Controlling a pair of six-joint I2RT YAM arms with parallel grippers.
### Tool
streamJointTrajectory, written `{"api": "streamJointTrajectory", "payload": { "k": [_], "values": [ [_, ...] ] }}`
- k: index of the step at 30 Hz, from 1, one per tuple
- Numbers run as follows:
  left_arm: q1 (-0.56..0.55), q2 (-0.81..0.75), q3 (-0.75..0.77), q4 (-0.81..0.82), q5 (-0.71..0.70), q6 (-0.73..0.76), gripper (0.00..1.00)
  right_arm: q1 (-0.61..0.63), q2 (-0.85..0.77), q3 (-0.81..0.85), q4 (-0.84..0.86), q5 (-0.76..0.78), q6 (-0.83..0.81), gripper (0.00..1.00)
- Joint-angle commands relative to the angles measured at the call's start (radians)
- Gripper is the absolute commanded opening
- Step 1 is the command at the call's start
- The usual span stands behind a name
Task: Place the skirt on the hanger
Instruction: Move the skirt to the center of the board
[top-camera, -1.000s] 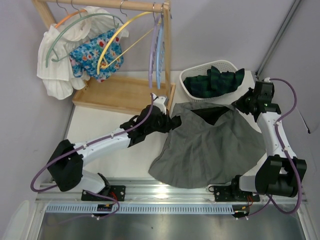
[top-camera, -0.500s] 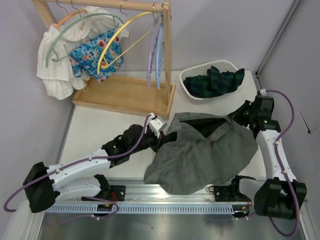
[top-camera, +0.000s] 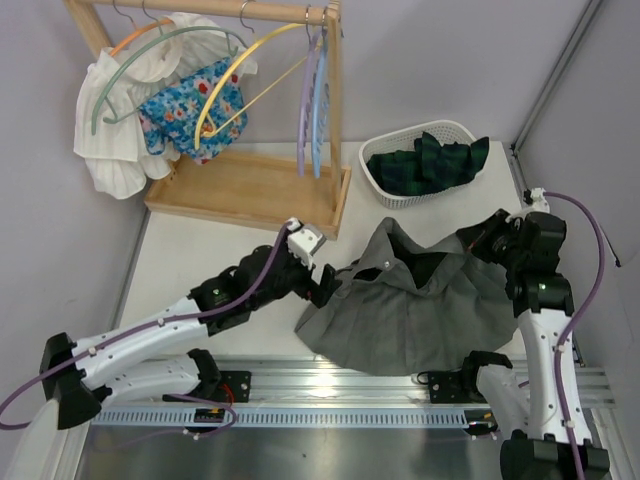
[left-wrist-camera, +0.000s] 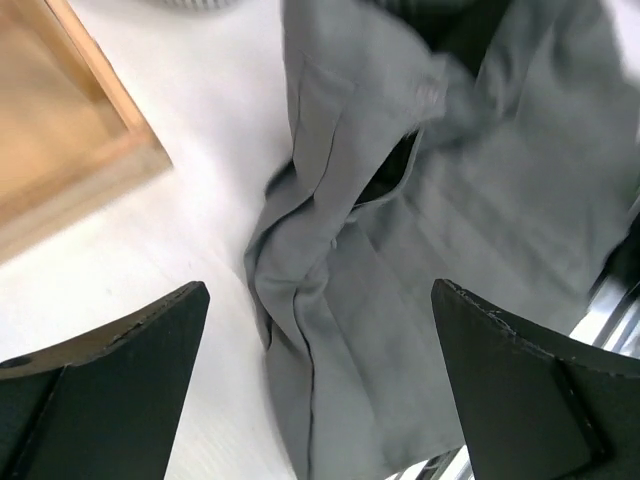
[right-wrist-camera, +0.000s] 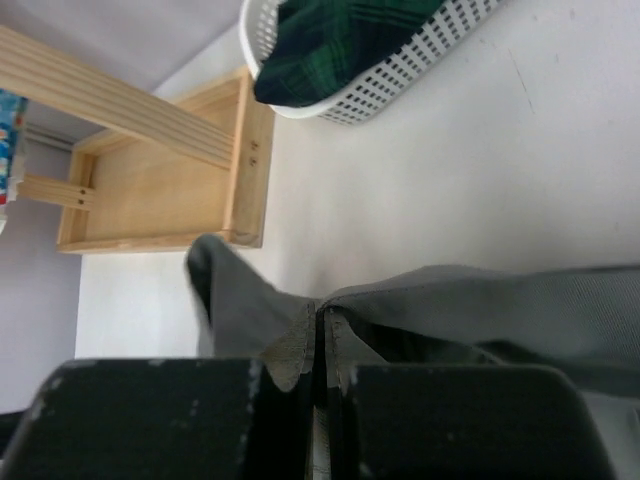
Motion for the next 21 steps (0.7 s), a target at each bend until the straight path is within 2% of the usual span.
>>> {"api": "streamJointTrajectory", "payload": {
  "k": [1, 3, 8, 9, 15, 16, 17, 19, 20, 21],
  "values": [
    [0.000, -0.057, 0.118, 0.042, -0.075, -0.066, 1.00, 0.009, -0.051, 0.023, -0.011, -0.011, -0.015, 0.00],
    [-0.007, -0.019, 0.208, 0.030, -0.094, -0.087, 1.00, 0.011, -0.065, 0.025, -0.028, -0.014, 0.018, 0.00],
    [-0.100, 0.249, 0.450, -0.125, -0.250, -0.178, 0.99, 0.029, -0.100, 0.029, -0.046, -0.008, 0.083, 0.00],
    [-0.117, 0.283, 0.466, -0.133, -0.299, -0.205, 1.00, 0.035, -0.109, 0.032, -0.054, 0.020, 0.095, 0.00],
    [-0.207, 0.511, 0.618, -0.125, -0.383, -0.287, 0.99, 0.051, -0.171, 0.037, -0.105, 0.099, 0.098, 0.00],
    [-0.229, 0.551, 0.639, -0.175, -0.463, -0.287, 0.99, 0.052, -0.172, 0.040, -0.121, 0.110, 0.097, 0.00],
    [-0.235, 0.596, 0.755, -0.212, -0.498, -0.290, 0.98, 0.052, -0.172, 0.051, -0.134, 0.119, 0.097, 0.00],
    [-0.238, 0.729, 0.839, -0.362, -0.541, -0.326, 0.97, 0.052, -0.172, 0.058, -0.147, 0.138, 0.097, 0.00],
    [-0.237, 0.766, 0.930, -0.396, -0.577, -0.336, 0.96, 0.054, -0.171, 0.063, -0.161, 0.141, 0.097, 0.00],
    [-0.237, 0.818, 0.945, -0.418, -0.577, -0.337, 0.95, 0.052, -0.171, 0.066, -0.163, 0.141, 0.097, 0.00]
  ]
}}
